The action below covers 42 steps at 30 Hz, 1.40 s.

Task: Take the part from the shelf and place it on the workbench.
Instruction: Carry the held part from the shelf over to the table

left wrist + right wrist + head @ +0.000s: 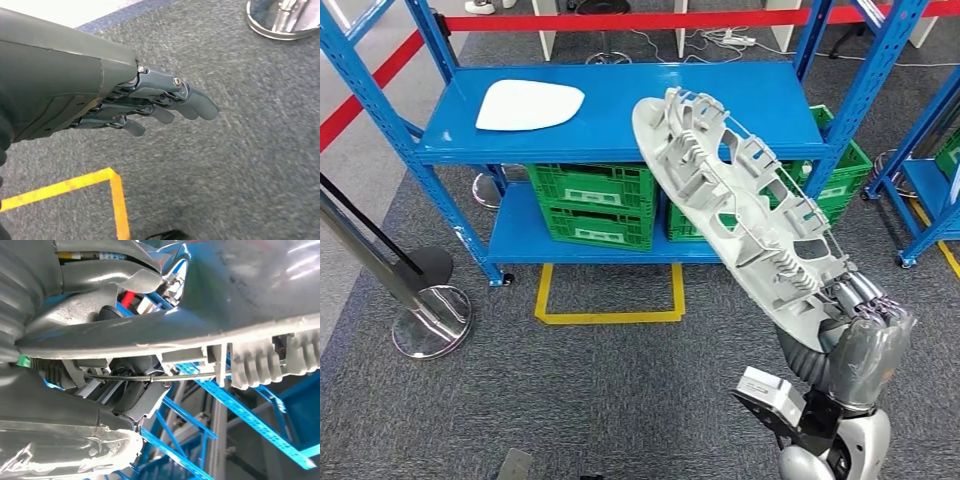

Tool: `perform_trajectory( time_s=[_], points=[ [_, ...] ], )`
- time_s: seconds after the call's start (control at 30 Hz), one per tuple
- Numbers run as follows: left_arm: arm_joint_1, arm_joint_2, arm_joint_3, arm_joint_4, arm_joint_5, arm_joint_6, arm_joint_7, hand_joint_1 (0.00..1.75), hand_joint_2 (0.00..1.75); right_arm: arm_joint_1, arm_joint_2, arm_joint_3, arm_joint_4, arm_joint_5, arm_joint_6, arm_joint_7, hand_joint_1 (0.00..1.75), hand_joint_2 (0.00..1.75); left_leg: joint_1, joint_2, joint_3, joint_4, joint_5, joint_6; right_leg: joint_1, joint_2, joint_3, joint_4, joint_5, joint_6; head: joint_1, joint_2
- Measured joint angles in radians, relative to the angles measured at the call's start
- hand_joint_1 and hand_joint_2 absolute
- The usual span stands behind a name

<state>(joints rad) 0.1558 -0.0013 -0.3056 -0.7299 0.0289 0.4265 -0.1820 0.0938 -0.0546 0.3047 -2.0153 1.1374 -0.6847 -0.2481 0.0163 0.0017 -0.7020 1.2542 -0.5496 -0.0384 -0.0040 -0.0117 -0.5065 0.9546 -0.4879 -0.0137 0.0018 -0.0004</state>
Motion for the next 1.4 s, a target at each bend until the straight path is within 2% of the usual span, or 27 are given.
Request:
perform_trajectory(
  time_s=[0.03,0.1,0.17,0.27,0.3,0.37,0.43,0.47,0.53,0.6,0.63,0.7,0.77,0.8,0.83,0.93,0.97,1.0,1.03,1.07,1.1,1.13,1.2,1.23,1.3,1.33,1.4],
  points=[
    [0.0,0.001,0.0,0.0,0.0,0.0,0.0,0.0,1.75,0.002,0.001,-0.002,0.0,-0.006,0.0,-0.001,1.75,1.75,0.003,0.0,0.028,-0.022,0.018,-0.002,-0.002,0.0,-0.016,0.013,0.001,0.001,0.0,0.0],
    [-0.001,0.003,0.0,0.0,-0.001,0.0,0.0,0.0,1.75,0.006,0.001,-0.006,-0.002,-0.012,0.0,-0.001,1.75,1.75,0.006,-0.002,0.113,-0.14,0.05,-0.004,-0.004,0.002,-0.044,0.04,0.002,0.006,-0.001,0.0],
    [-0.003,0.003,0.0,0.0,-0.003,0.0,0.0,0.0,1.75,0.01,0.001,-0.008,-0.006,-0.016,0.0,-0.001,1.75,1.75,0.004,-0.006,0.162,-0.225,0.054,0.006,-0.003,0.003,-0.065,0.058,0.007,0.017,-0.001,0.0],
    [-0.003,0.002,0.0,0.0,-0.007,-0.001,0.001,0.0,1.75,0.014,0.001,-0.012,-0.011,-0.03,0.0,-0.004,1.75,1.75,-0.001,-0.006,0.155,-0.24,0.063,0.032,-0.006,0.006,-0.077,0.064,0.019,0.04,0.0,0.0],
    [-0.004,0.002,0.0,0.0,-0.008,-0.001,0.001,0.0,1.75,0.016,0.001,-0.015,-0.013,-0.037,0.0,-0.004,1.75,1.75,-0.001,-0.004,0.149,-0.245,0.073,0.042,-0.008,0.007,-0.085,0.072,0.006,0.046,0.001,0.0],
    [-0.007,0.002,0.001,0.001,-0.008,-0.001,0.001,0.0,1.75,0.018,0.001,-0.02,-0.017,-0.049,0.0,-0.005,1.75,1.75,0.001,0.0,0.127,-0.252,0.097,0.058,-0.009,0.011,-0.113,0.139,-0.07,0.053,0.004,0.0],
    [-0.009,0.002,0.001,0.001,-0.008,-0.001,0.001,0.0,1.75,0.019,0.001,-0.022,-0.018,-0.059,0.0,-0.003,1.75,1.75,-0.002,0.001,0.097,-0.252,0.12,0.063,-0.009,0.01,-0.143,0.261,-0.158,0.057,0.007,0.0],
    [-0.009,0.002,0.001,0.001,-0.008,-0.002,0.001,0.0,1.75,0.02,0.001,-0.022,-0.018,-0.064,0.0,-0.002,1.75,1.75,-0.004,0.002,0.081,-0.252,0.133,0.063,-0.009,0.01,-0.148,0.312,-0.172,0.058,0.007,0.0],
    [-0.009,0.001,0.001,0.003,-0.006,-0.002,-0.001,0.0,1.75,0.021,0.0,-0.022,-0.018,-0.07,0.0,0.001,1.75,1.75,-0.006,0.003,0.047,-0.251,0.16,0.06,-0.009,0.01,-0.119,0.336,-0.128,0.058,0.007,0.0],
    [-0.011,0.0,0.001,0.004,-0.004,-0.002,-0.003,0.0,1.75,0.02,0.0,-0.022,-0.018,-0.074,0.0,0.002,1.75,1.75,-0.007,0.002,0.018,-0.25,0.187,0.054,-0.009,0.01,-0.026,0.232,-0.073,0.053,0.007,0.0],
    [-0.012,0.0,0.001,0.005,-0.002,-0.002,-0.004,0.0,1.75,0.019,0.0,-0.022,-0.02,-0.076,0.0,0.003,1.75,1.75,-0.008,0.001,0.007,-0.249,0.2,0.05,-0.008,0.011,0.036,0.144,-0.076,0.051,0.007,0.0],
    [-0.012,0.0,0.002,0.007,0.001,-0.002,-0.008,0.0,1.75,0.017,0.0,-0.023,-0.024,-0.083,0.0,0.003,1.75,1.75,-0.009,0.0,-0.001,-0.256,0.23,0.039,-0.004,0.011,0.106,0.022,-0.105,0.045,0.005,0.0],
    [-0.012,0.001,0.002,0.012,0.001,-0.002,-0.011,0.0,1.75,0.017,0.0,-0.023,-0.028,-0.089,-0.001,0.003,1.75,1.75,-0.007,-0.001,-0.003,-0.271,0.256,0.027,-0.001,0.011,0.097,0.003,-0.098,0.033,0.005,0.0],
    [-0.01,0.001,0.002,0.014,0.002,-0.002,-0.012,0.0,1.75,0.017,-0.001,-0.024,-0.028,-0.09,-0.001,0.003,1.75,1.75,-0.004,-0.001,-0.006,-0.27,0.246,0.021,-0.002,0.01,0.086,0.003,-0.087,0.025,0.006,0.0],
    [-0.007,0.001,0.002,0.017,0.002,-0.002,-0.013,0.0,1.75,0.018,-0.001,-0.025,-0.029,-0.091,-0.001,0.003,1.75,1.75,-0.003,-0.002,-0.01,-0.254,0.211,0.016,-0.003,0.008,0.074,0.004,-0.073,0.015,0.004,0.0],
    [-0.004,0.0,0.001,0.02,0.002,-0.002,-0.014,0.0,1.75,0.019,-0.001,-0.028,-0.029,-0.091,-0.001,0.003,1.75,1.75,-0.002,-0.002,-0.032,-0.082,0.03,0.004,-0.004,0.005,0.028,0.006,-0.029,0.003,-0.001,0.0],
    [-0.005,0.0,0.001,0.021,0.002,-0.002,-0.014,0.0,1.75,0.019,-0.001,-0.029,-0.029,-0.091,-0.001,0.003,1.75,1.75,-0.002,-0.002,-0.035,-0.013,0.003,0.002,-0.003,0.004,0.009,0.01,-0.014,0.003,-0.002,0.0],
    [-0.007,0.0,0.001,0.022,0.002,-0.002,-0.014,0.0,1.75,0.019,-0.001,-0.03,-0.029,-0.091,-0.001,0.003,1.75,1.75,-0.002,-0.002,-0.029,0.035,0.005,0.002,-0.002,0.004,-0.01,0.015,0.0,0.004,-0.001,0.0],
    [-0.009,0.0,0.001,0.022,0.002,-0.002,-0.014,0.0,1.75,0.019,-0.001,-0.031,-0.029,-0.091,-0.001,0.003,1.75,1.75,-0.002,-0.002,-0.01,0.051,0.028,0.004,-0.002,0.004,-0.031,0.022,0.013,0.005,-0.002,0.0],
    [-0.009,0.0,0.001,0.023,0.002,-0.002,-0.014,0.0,1.75,0.02,-0.001,-0.031,-0.029,-0.091,-0.001,0.003,1.75,1.75,-0.003,-0.002,0.025,0.03,0.057,0.007,-0.001,0.004,-0.054,0.03,0.023,0.007,-0.002,0.0],
    [-0.01,0.001,0.001,0.023,0.002,-0.002,-0.014,0.0,1.75,0.02,-0.001,-0.032,-0.029,-0.091,-0.001,0.003,1.75,1.75,-0.004,-0.003,0.078,-0.025,0.072,0.013,-0.001,0.005,-0.073,0.039,0.032,0.01,-0.002,0.0],
    [-0.011,0.001,0.001,0.024,0.002,-0.002,-0.014,0.0,1.75,0.02,-0.001,-0.033,-0.029,-0.091,-0.001,0.003,1.75,1.75,-0.006,-0.003,0.138,-0.104,0.065,0.02,0.0,0.005,-0.089,0.047,0.039,0.013,-0.002,0.0],
    [-0.016,0.002,0.001,0.024,0.002,-0.002,-0.015,0.0,1.75,0.02,-0.001,-0.033,-0.03,-0.091,-0.001,0.002,1.75,1.75,-0.011,-0.004,0.222,-0.233,0.027,0.032,0.001,0.004,-0.109,0.057,0.057,0.024,-0.001,0.0],
    [-0.018,0.002,0.001,0.024,0.002,-0.002,-0.016,0.0,1.75,0.02,-0.001,-0.034,-0.031,-0.092,-0.002,0.002,1.75,1.75,-0.014,-0.004,0.234,-0.263,0.017,0.036,0.001,0.003,-0.115,0.057,0.067,0.03,-0.001,0.0],
    [-0.018,0.0,0.001,0.026,0.002,-0.002,-0.017,0.0,1.75,0.02,-0.001,-0.034,-0.032,-0.095,-0.002,0.001,1.75,1.75,-0.014,-0.001,0.22,-0.273,0.032,0.047,-0.002,0.004,-0.125,0.058,0.075,0.041,-0.001,0.0],
    [-0.017,0.0,0.002,0.027,0.002,-0.003,-0.017,0.0,1.75,0.021,-0.001,-0.035,-0.032,-0.097,-0.002,0.0,1.75,1.75,-0.013,0.002,0.209,-0.276,0.044,0.054,-0.003,0.006,-0.134,0.073,0.052,0.045,0.0,0.0],
    [-0.017,0.0,0.002,0.029,0.002,-0.003,-0.018,0.0,1.75,0.023,-0.001,-0.037,-0.032,-0.104,-0.002,-0.001,1.75,1.75,-0.011,0.006,0.182,-0.279,0.067,0.065,-0.006,0.01,-0.161,0.154,-0.043,0.052,0.002,0.0]
  ],
)
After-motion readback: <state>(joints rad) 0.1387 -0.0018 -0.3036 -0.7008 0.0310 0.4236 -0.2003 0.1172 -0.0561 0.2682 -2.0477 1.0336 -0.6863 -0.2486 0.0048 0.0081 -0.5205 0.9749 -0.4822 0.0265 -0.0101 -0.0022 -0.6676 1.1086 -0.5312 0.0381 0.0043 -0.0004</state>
